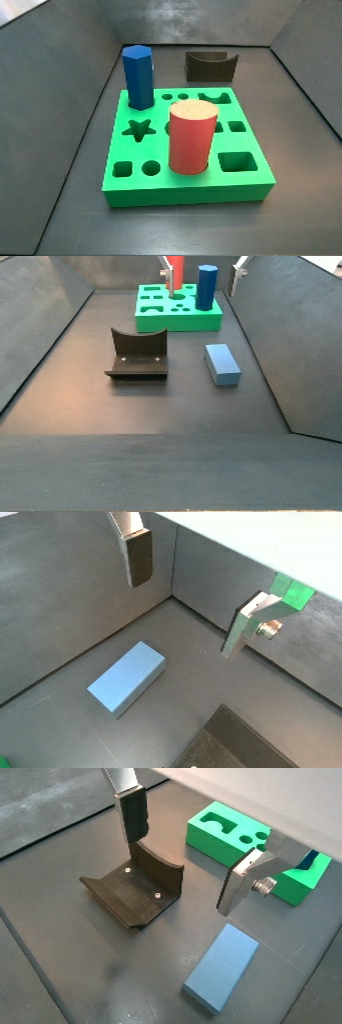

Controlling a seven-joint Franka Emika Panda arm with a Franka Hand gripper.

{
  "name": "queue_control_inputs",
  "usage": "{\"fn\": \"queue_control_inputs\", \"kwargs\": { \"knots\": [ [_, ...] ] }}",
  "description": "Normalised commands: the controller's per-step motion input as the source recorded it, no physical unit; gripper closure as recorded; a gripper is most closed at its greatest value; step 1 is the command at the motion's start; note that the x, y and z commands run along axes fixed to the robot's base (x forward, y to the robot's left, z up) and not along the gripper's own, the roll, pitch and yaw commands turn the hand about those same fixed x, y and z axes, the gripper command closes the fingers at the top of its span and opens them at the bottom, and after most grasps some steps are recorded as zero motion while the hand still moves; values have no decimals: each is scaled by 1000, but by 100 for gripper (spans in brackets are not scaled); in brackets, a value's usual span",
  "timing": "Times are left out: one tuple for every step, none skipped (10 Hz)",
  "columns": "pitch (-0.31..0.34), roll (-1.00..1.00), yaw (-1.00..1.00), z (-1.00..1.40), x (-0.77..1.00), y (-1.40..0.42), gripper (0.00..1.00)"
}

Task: Pick up the rectangle object. Move up. Place the rectangle object on the fixture. Regrasp the rectangle object. Move to above the board. Insert the rectangle object.
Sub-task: Pick up the rectangle object.

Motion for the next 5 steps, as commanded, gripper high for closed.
{"fn": "queue_control_inputs", "kwargs": {
  "knots": [
    [-57, 26, 63, -340, -229, 0, 0],
    [-114, 9, 194, -571, -391, 0, 0],
    [-120, 7, 249, -574, -409, -29, 0],
    [-110, 29, 337, -589, -409, 0, 0],
    [-139, 0, 363, -543, -317, 0, 0]
  ]
}}
